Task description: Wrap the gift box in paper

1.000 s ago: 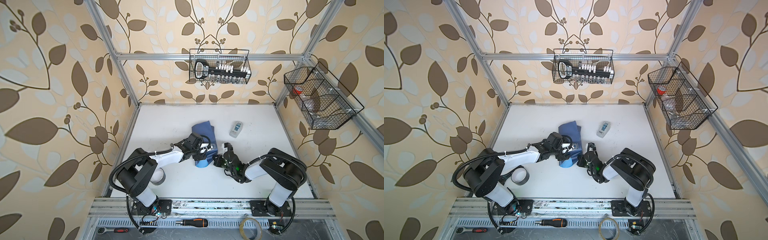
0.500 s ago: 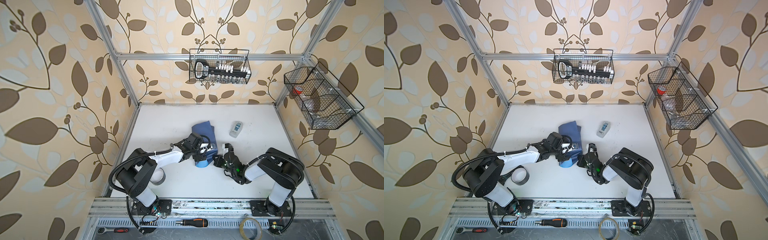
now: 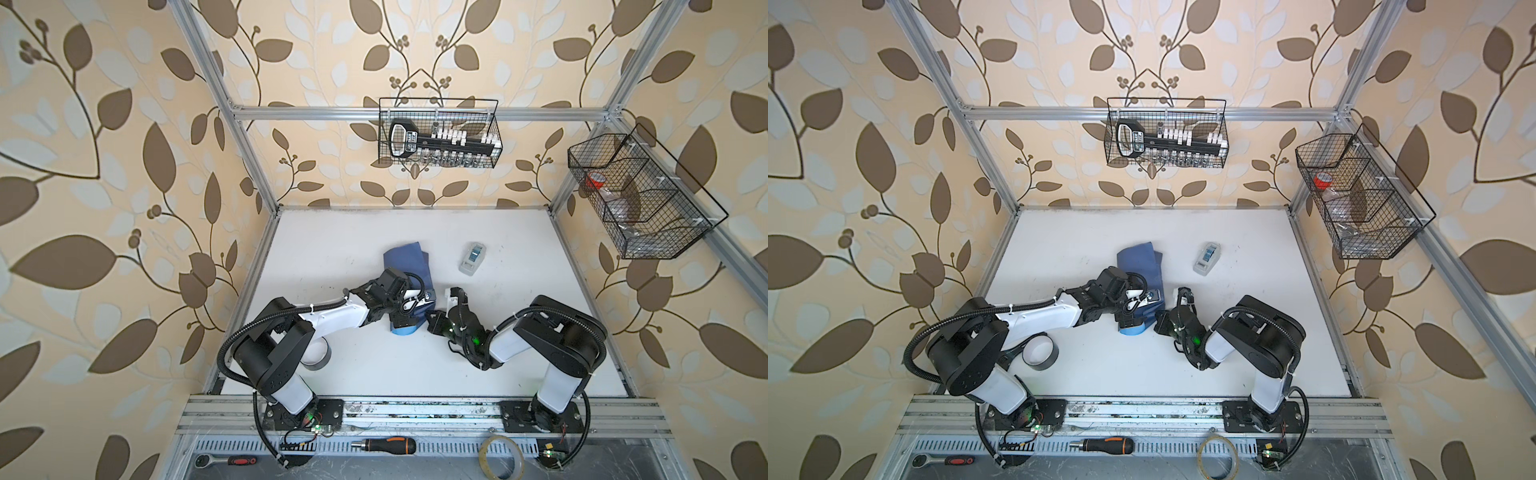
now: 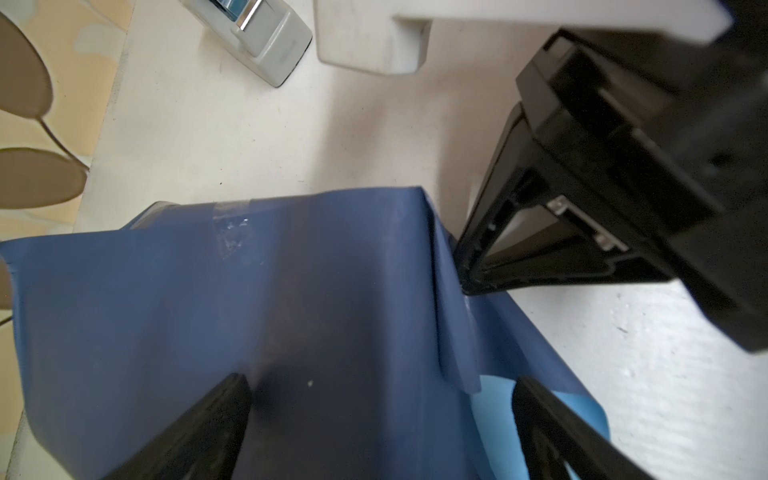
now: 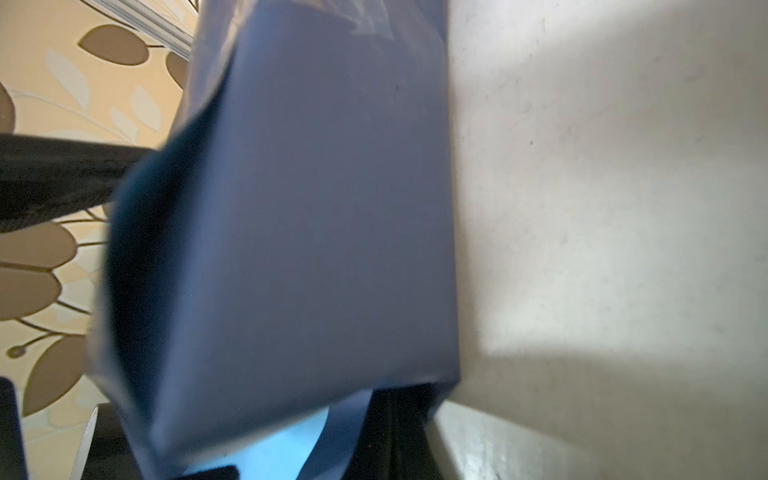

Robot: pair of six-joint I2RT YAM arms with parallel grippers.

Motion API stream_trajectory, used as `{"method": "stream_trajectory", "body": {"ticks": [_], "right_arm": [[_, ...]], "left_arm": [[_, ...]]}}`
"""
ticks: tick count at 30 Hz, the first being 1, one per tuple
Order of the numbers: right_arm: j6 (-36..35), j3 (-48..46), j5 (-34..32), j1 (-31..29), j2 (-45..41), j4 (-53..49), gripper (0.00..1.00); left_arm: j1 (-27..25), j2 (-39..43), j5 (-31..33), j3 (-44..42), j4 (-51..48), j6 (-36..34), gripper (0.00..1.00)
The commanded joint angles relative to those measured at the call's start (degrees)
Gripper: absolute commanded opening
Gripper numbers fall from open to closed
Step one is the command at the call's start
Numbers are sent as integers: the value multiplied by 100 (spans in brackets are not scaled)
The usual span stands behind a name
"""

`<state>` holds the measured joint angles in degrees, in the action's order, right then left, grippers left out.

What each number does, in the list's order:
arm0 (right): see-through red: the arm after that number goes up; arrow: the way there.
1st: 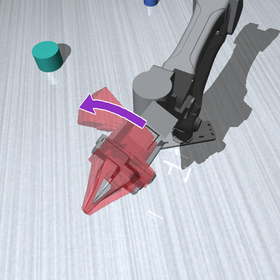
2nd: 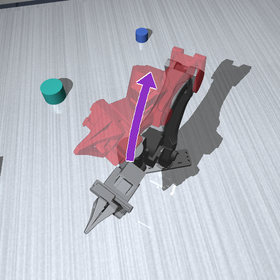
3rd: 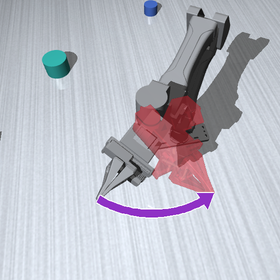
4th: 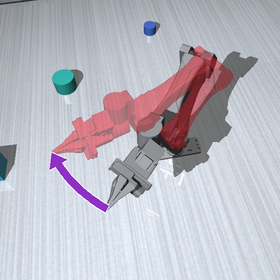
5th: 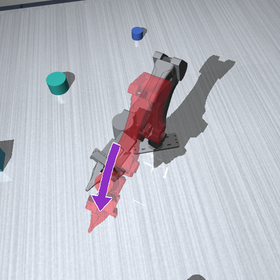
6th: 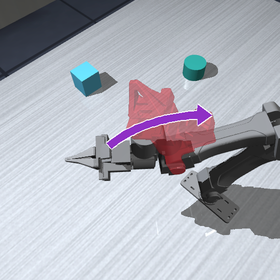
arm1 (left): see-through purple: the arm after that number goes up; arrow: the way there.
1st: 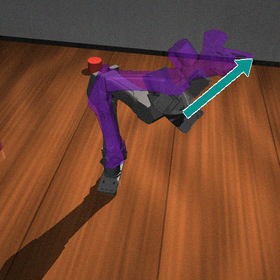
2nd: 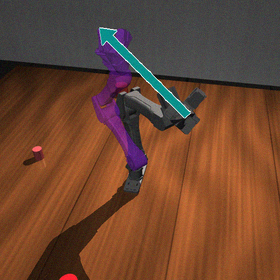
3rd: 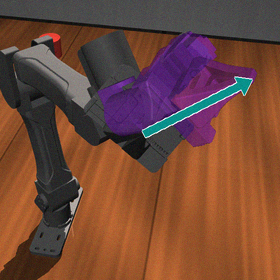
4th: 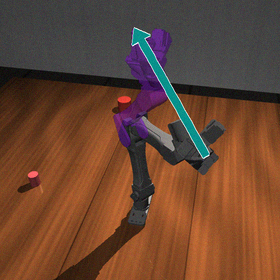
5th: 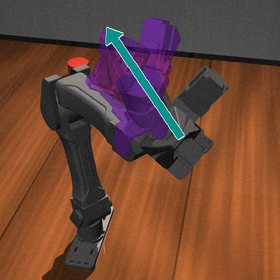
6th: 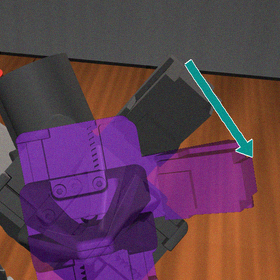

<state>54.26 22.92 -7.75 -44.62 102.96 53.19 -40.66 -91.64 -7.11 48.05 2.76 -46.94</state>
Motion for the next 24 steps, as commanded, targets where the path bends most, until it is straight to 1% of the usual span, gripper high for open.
{"method": "stream_trajectory", "body": {"ticks": [1, 7, 16, 24], "right_arm": [[81, -165, -130, -3, 172, -216, 0], [64, -200, -120, 19, 146, -215, 0], [41, -217, -63, 63, 119, -183, 0], [-15, -140, 81, 59, -39, -305, 0]], "left_arm": [[-91, -200, 219, 170, 236, 27, 99], [-100, -321, 448, 128, 409, -29, 98], [-91, -406, 637, 86, 151, -202, 87], [-92, -503, 641, 64, 73, -202, 85]]}}
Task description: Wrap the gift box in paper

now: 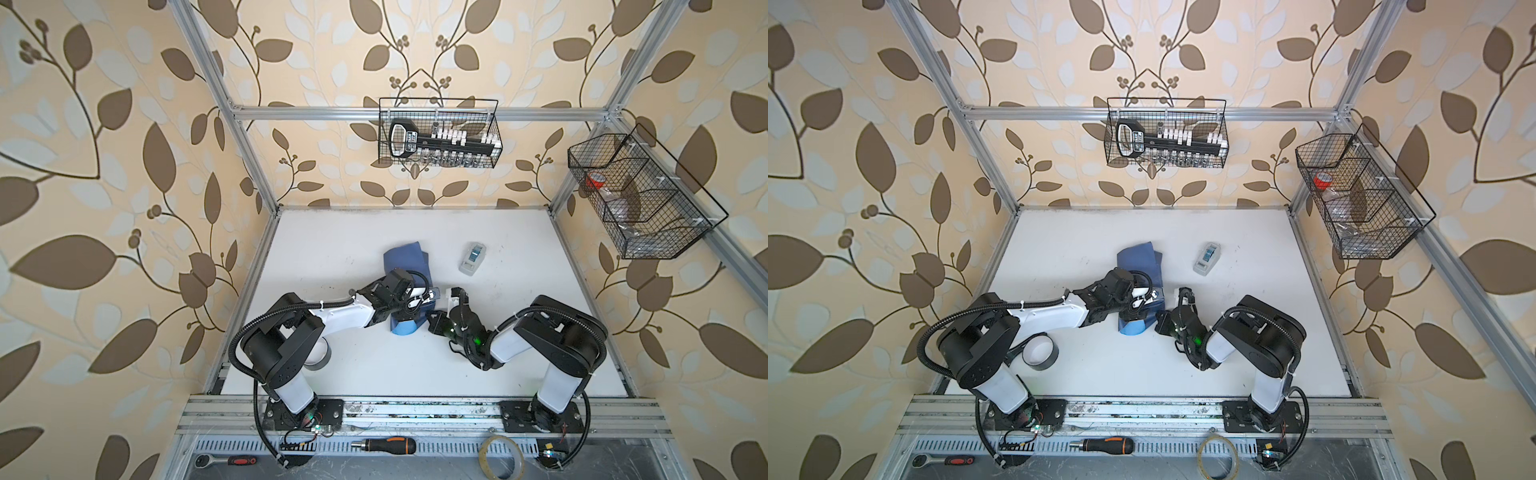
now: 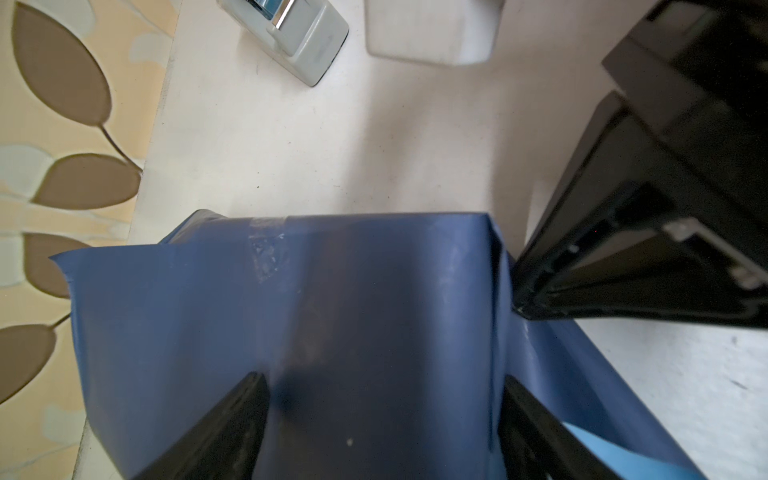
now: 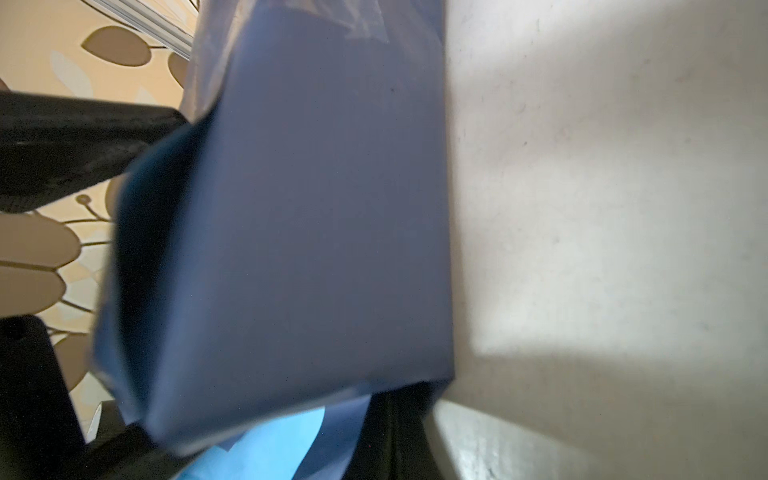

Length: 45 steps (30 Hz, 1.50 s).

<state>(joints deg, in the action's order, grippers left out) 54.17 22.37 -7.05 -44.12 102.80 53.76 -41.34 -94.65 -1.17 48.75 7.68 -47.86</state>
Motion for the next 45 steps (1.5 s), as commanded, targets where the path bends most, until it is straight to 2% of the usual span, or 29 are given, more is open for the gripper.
{"method": "stream_trajectory", "body": {"ticks": [1, 8, 18, 27, 32, 45], "right_arm": [[7, -77, 11, -13, -21, -383, 0], [343, -143, 119, -282, 73, -371, 0], [747, -339, -114, -903, -76, -300, 0], [369, -296, 332, -126, -118, -278, 0], [289, -316, 460, 105, -192, -376, 0], [845, -531, 357, -618, 72, 22, 0]], "left_arm": [[-24, -210, 47, -6, -418, -106, 86], [-23, -210, 61, -32, -393, -84, 86], [-26, -177, 102, -62, -382, -96, 86], [-30, -145, 94, -59, -399, -82, 86], [-26, -151, 99, -60, -390, -93, 86], [-25, -179, 125, -41, -399, -119, 87]]}}
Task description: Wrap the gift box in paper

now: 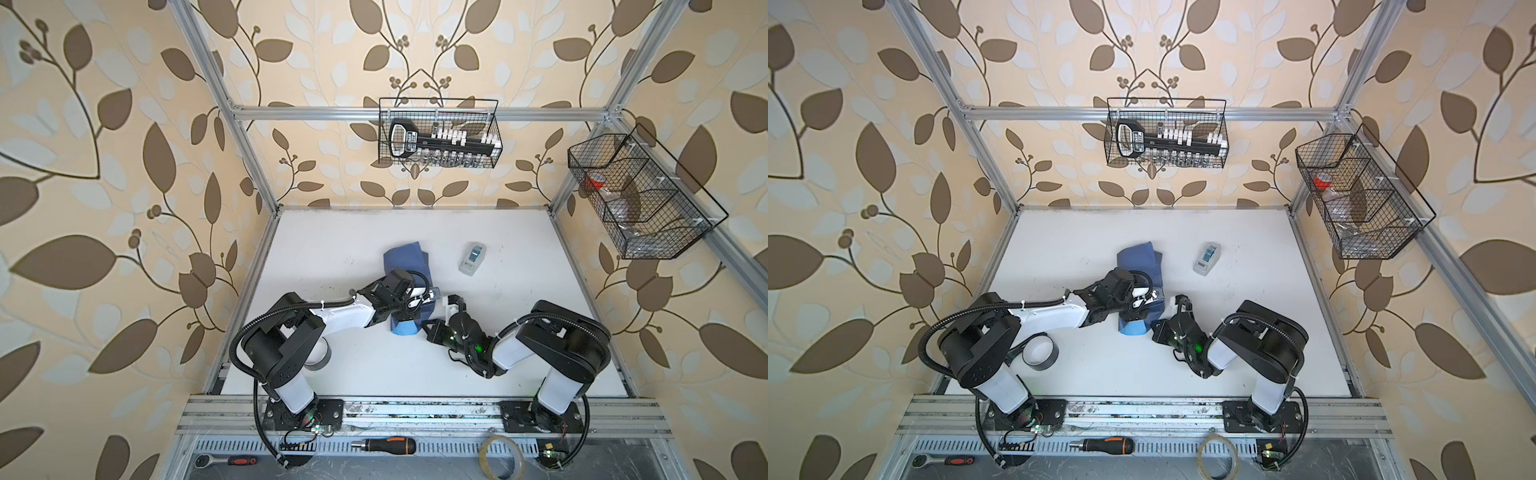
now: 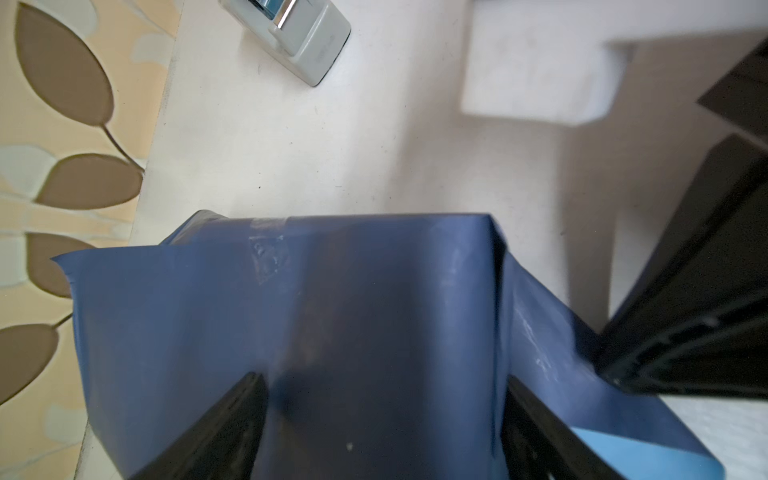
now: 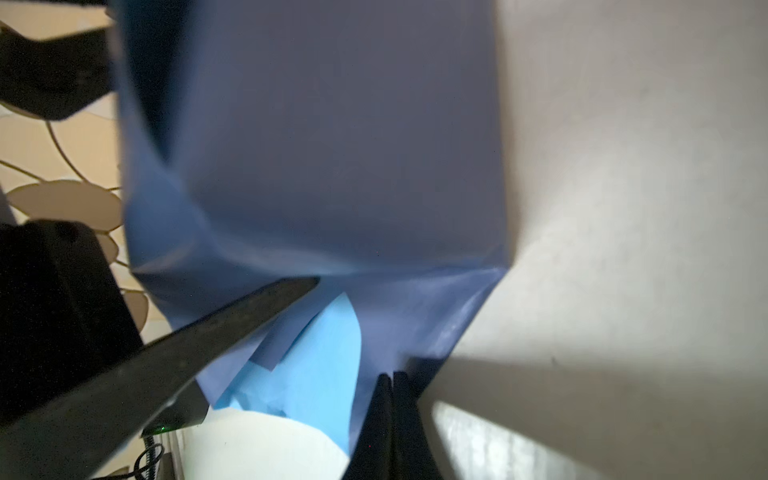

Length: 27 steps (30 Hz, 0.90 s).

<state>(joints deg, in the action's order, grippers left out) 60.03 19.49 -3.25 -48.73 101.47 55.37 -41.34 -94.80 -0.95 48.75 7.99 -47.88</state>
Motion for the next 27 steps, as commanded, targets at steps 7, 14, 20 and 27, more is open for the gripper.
{"method": "stream_trajectory", "body": {"ticks": [7, 14, 20, 27], "right_arm": [[369, -265, -123, -339, 248, -111, 0], [411, -215, 13, 16, 165, -381, 0], [484, -217, 86, 240, -40, -716, 0], [691, -265, 252, 100, 124, -547, 0]], "left_arm": [[-23, -153, 128, -32, -429, -121, 87], [-23, -152, 133, -39, -433, -134, 87], [-23, -156, 141, -32, -421, -125, 87], [-22, -166, 157, -23, -439, -140, 87]]}}
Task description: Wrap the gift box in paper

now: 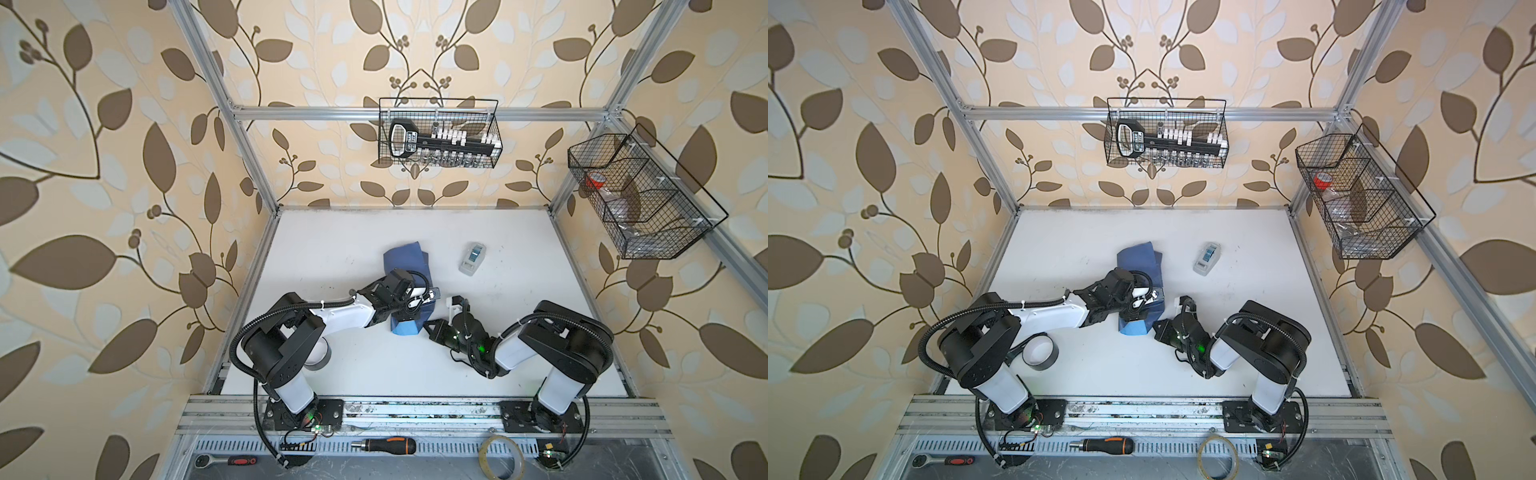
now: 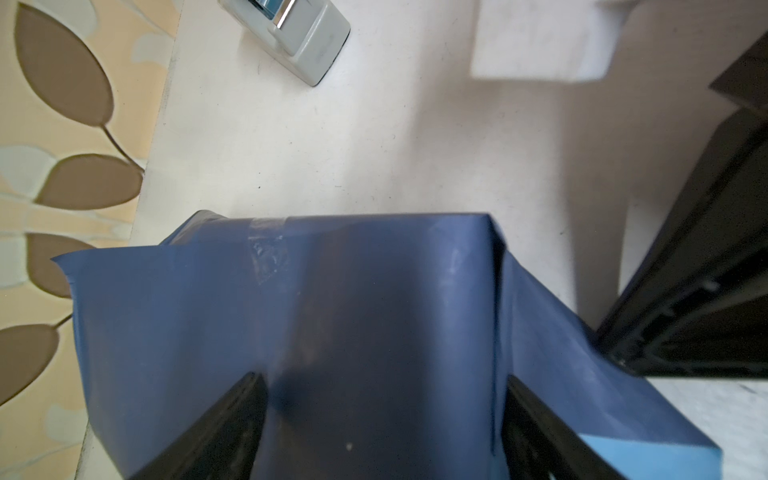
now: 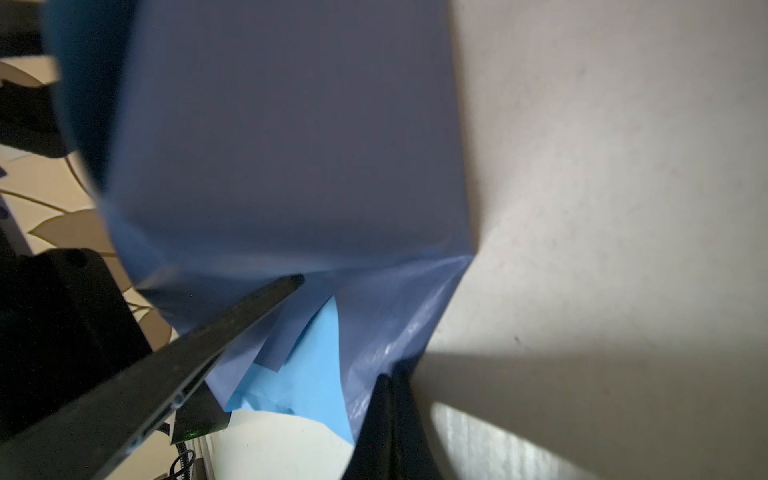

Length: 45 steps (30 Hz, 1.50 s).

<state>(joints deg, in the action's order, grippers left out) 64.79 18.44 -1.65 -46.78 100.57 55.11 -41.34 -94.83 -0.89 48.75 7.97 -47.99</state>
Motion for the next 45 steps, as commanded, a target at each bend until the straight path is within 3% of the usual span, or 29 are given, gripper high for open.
{"method": "stream_trajectory", "body": {"ticks": [1, 12, 20, 29, 45], "right_arm": [[244, -174, 92, -148, 231, -478, 0], [535, -245, -41, -519, 174, -419, 0], [221, -147, 301, 90, -58, -475, 0], [-187, -143, 541, 319, -1002, -1044, 0], [-400, 517, 831, 780, -330, -1141, 0]], "left_arm": [[-15, -170, 154, -15, -436, -132, 87], [-14, -168, 167, -12, -436, -136, 87], [-15, -169, 154, -24, -445, -136, 87], [-14, -186, 152, -13, -454, -149, 87], [-8, -194, 133, 1, -463, -150, 87]]}}
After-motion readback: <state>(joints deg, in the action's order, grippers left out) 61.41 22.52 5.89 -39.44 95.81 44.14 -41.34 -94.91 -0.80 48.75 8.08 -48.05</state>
